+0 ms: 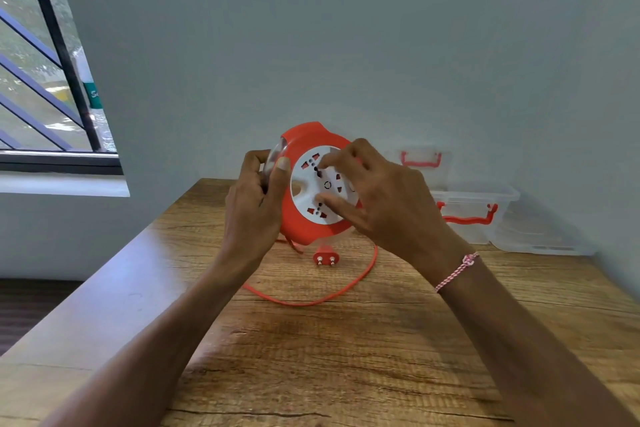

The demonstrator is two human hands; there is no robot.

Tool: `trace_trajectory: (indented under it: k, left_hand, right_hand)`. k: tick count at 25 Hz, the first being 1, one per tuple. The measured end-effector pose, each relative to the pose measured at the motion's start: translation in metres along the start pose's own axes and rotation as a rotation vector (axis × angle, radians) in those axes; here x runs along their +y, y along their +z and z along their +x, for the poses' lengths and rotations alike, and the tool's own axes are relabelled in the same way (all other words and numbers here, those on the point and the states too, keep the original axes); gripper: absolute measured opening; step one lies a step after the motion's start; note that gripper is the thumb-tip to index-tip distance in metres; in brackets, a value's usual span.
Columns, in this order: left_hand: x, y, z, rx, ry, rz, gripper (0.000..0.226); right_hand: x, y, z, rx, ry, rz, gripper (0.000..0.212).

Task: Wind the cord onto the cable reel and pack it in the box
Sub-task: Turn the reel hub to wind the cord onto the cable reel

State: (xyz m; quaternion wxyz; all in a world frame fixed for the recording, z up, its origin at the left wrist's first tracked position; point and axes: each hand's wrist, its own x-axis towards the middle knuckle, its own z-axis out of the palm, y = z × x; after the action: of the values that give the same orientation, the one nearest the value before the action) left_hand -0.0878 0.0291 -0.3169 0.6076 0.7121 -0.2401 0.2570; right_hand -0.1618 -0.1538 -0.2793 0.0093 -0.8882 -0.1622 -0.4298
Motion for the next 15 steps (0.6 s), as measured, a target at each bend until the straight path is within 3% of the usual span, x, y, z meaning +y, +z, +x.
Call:
trace_trajectory:
  k: [3, 7, 12, 15]
  left_hand:
    - [-0.0018, -0.0041, 0.0033, -0.012, -0.017, -0.006, 0.021]
    - [-0.0038, -0.0022, 0.0037, -0.023, -0.027, -0.014, 0.014]
    - [-0.0047, -0.0008, 0.0024, -0.023, -0.014, -0.014, 0.014]
    - [-0.0032, 0.0006, 0.001, -0.029, -0.019, -0.01, 0.029]
  right_hand:
    - [0.0058, 0.0008, -0.0029, -0.117, -0.144, -0.185, 0.056]
    - [0.0087, -0.0008, -0.0036, -0.178, -0.171, -0.302, 0.08]
    - [0.0067, -0.0046, -0.004, -0.141, -0.218, -0.328, 0.073]
    - [0.0053, -0.0044, -0.004, -0.052, -0.201, -0.268, 0.058]
